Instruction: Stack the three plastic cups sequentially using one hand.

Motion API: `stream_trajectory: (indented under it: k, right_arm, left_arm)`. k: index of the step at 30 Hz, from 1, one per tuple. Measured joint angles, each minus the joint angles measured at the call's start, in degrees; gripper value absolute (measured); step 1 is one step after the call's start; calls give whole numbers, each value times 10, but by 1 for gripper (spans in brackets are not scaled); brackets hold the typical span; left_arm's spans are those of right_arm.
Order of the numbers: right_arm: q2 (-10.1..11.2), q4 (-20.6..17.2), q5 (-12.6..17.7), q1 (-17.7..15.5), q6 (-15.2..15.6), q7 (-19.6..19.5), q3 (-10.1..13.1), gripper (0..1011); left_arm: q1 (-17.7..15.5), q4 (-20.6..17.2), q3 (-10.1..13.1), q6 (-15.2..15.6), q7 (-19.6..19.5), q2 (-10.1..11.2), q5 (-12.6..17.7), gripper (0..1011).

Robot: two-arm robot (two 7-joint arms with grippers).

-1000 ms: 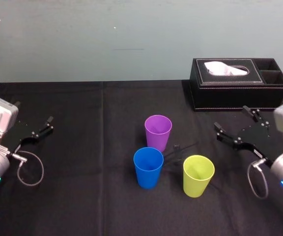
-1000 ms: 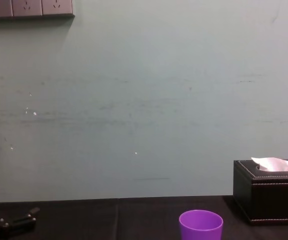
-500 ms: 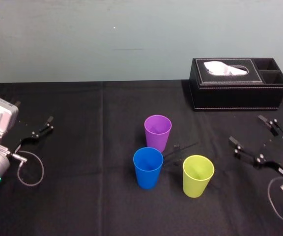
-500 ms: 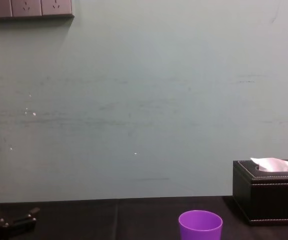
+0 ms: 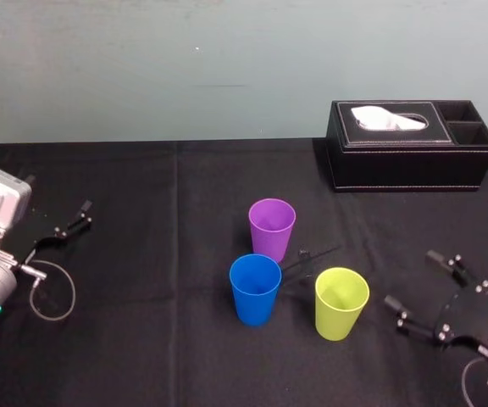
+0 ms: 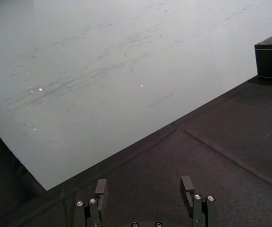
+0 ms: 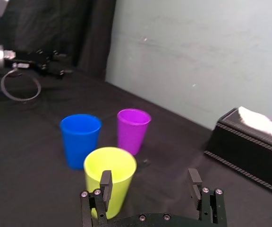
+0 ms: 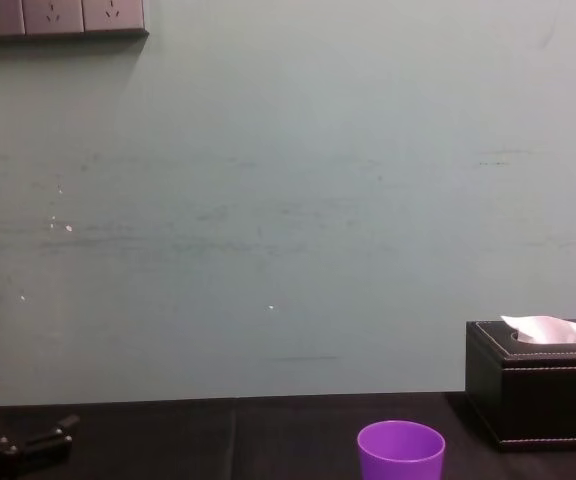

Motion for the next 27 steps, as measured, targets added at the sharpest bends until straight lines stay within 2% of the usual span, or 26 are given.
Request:
stream_trajectory:
  k: [13,19,27]
  right_arm:
    - [-15,14,10,-5,23,52,-16,1003]
    - [-25,24,27,4,45,78,-19,1003]
    - [-39,33,30,14,61,94,-20,1003]
  left_arm:
    - [0,0,0,0,0,0,0,1010]
    - [0,0,0,0,0,0,0,1010]
    - [0,0,0,0,0,0,0,1010]
